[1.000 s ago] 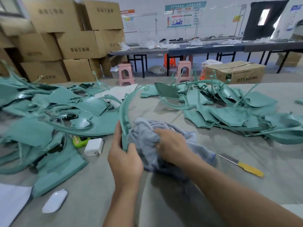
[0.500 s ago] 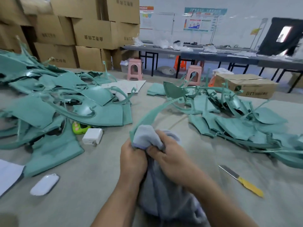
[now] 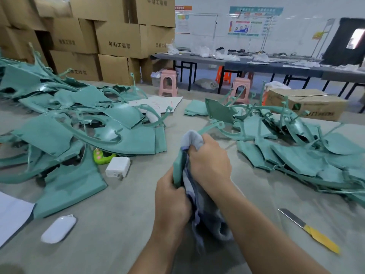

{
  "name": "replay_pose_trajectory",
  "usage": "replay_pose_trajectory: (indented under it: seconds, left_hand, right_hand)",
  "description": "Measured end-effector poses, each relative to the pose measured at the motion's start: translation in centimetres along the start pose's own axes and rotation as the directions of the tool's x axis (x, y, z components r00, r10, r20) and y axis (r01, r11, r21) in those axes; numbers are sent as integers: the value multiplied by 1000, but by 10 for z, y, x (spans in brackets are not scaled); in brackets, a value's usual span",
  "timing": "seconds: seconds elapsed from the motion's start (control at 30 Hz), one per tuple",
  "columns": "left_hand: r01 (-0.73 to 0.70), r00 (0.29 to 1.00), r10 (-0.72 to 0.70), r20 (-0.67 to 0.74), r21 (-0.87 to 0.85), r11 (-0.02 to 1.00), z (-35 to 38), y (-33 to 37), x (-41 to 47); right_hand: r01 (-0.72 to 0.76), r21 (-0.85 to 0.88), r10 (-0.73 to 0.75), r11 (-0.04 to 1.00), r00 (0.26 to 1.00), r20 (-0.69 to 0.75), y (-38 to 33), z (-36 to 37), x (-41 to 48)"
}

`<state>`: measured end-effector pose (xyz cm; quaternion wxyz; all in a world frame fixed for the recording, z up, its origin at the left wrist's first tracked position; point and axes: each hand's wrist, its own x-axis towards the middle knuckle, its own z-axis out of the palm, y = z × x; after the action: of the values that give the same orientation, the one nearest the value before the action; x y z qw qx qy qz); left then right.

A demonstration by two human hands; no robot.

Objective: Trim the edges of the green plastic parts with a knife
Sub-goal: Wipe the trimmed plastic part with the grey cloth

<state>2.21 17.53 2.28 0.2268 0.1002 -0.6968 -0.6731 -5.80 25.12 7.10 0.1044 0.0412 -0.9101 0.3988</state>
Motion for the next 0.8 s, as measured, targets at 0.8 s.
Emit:
replay_pose_trajectory:
  seconds: [0.8]
  left_hand:
    - [166, 955, -234, -183, -326, 931, -2, 6, 4]
  right_hand:
    - [-209, 73, 221, 975, 940, -259, 31, -32, 73]
